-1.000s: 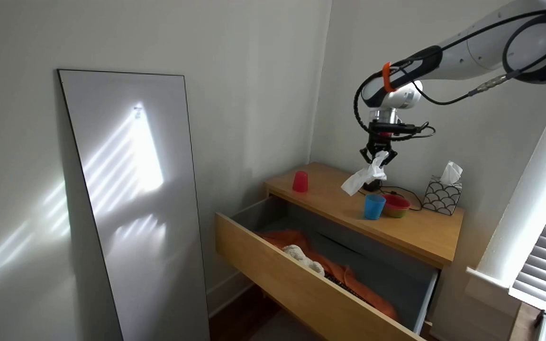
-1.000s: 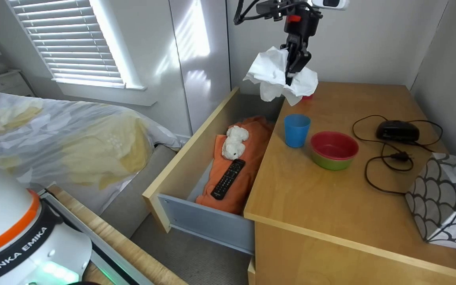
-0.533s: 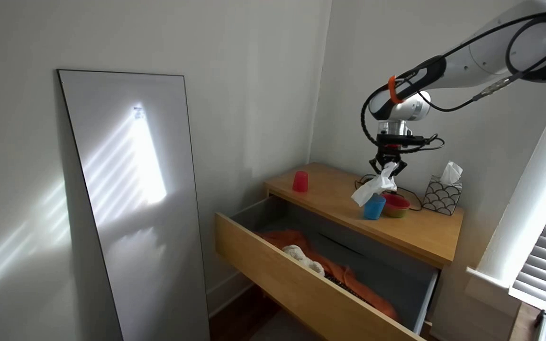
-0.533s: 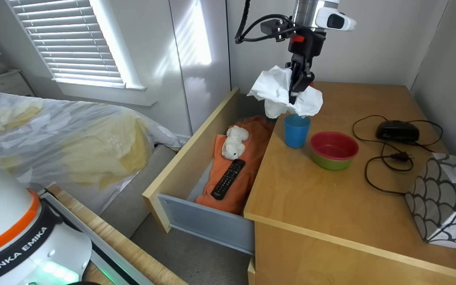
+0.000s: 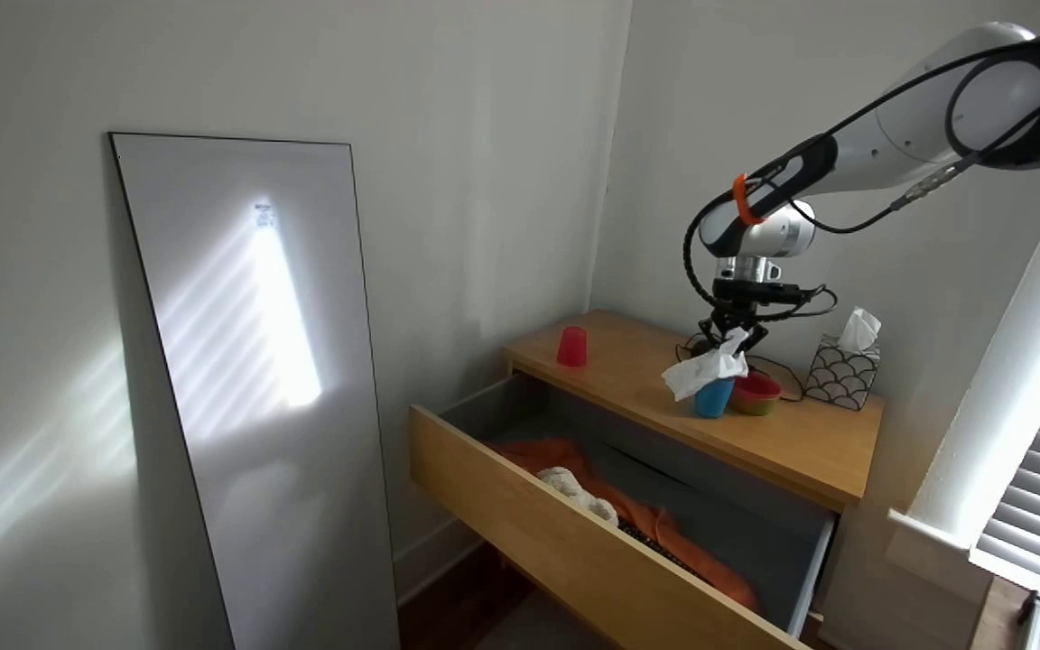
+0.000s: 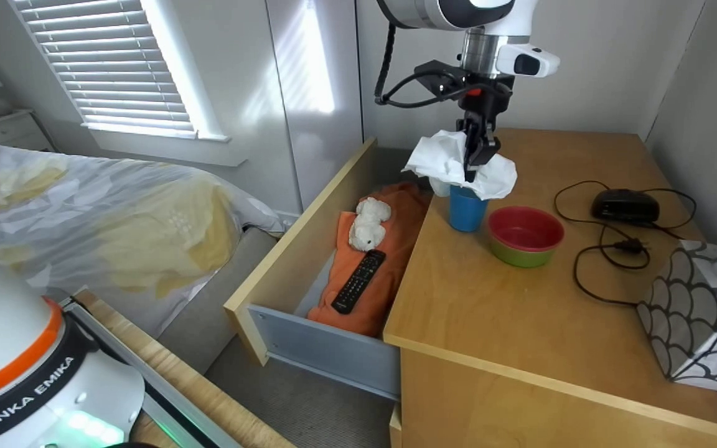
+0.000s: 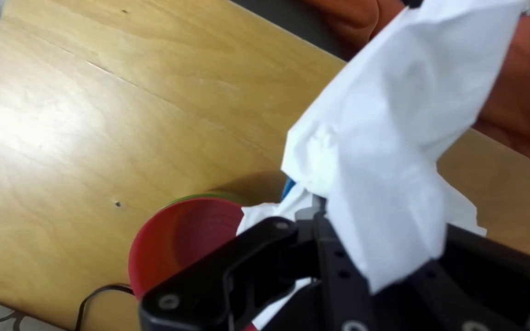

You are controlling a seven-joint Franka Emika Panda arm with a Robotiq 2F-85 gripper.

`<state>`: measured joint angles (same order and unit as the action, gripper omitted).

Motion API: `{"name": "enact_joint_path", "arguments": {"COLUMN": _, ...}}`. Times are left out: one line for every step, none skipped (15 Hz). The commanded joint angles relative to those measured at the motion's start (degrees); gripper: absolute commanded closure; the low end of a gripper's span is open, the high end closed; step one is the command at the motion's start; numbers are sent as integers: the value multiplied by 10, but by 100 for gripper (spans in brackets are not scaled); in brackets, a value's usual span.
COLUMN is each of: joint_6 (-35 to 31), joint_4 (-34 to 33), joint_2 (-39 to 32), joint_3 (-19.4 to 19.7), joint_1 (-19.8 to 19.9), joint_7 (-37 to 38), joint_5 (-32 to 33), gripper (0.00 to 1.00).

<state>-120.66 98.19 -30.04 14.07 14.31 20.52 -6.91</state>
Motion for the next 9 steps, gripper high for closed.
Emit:
{"name": "enact_joint_path", "arguments": {"joint_6": -18, "joint_4": -1, "joint_2": -20, "joint_3": 0, "joint_1": 0, "joint_7": 1, "joint_5": 0, "gripper": 99}}
{"name": "enact_joint_path", "arguments": {"joint_6": -19, "joint_4": -3, "joint_2": -25, "joint_3": -2, "joint_1": 0, "joint_7": -1, "joint_5": -2, "gripper": 99}}
{"name": "enact_joint_path", "arguments": {"joint_6": -25, "joint_4": -3, "joint_2": -30, "joint_3": -2, "joint_1": 0, "joint_7": -4, "joint_5": 0, "gripper": 99}}
{"name": "enact_joint_path", "arguments": {"joint_6": -30, "joint_4": -5, "joint_2": -35, "joint_3": -2, "joint_1": 0, "joint_7": -6, "joint_5": 0, "gripper": 99}}
{"name": "enact_joint_path", "arguments": {"joint_6": -37, "joint_4": -6, "joint_2": -39, "joint_3": -3, "joint_1": 1, "joint_7": -10, "joint_5": -1, "gripper": 99}}
{"name": "enact_joint_path", "arguments": {"joint_6": -39, "joint_4": -8, "joint_2": -43, "joint_3": -3, "joint_1": 2, "joint_7": -11, "joint_5": -1, "gripper": 99}}
{"name": "enact_joint_path", "arguments": {"joint_6": -41, "joint_4": -12, "joint_2": -48, "joint_3": -3, "joint_1": 2, "joint_7": -12, "joint_5": -1, "gripper": 99}}
{"name": "enact_joint_path", "arguments": {"joint_6": -42, "joint_4": -14, "joint_2": -51, "joint_3": -4, "joint_1": 3, "joint_7": -15, "joint_5": -1, "gripper": 99}}
{"name": "enact_joint_path", "arguments": {"joint_6": -44, "joint_4": -17, "joint_2": -54, "joint_3": -4, "joint_1": 3, "joint_7": -17, "joint_5": -1, "gripper": 99}}
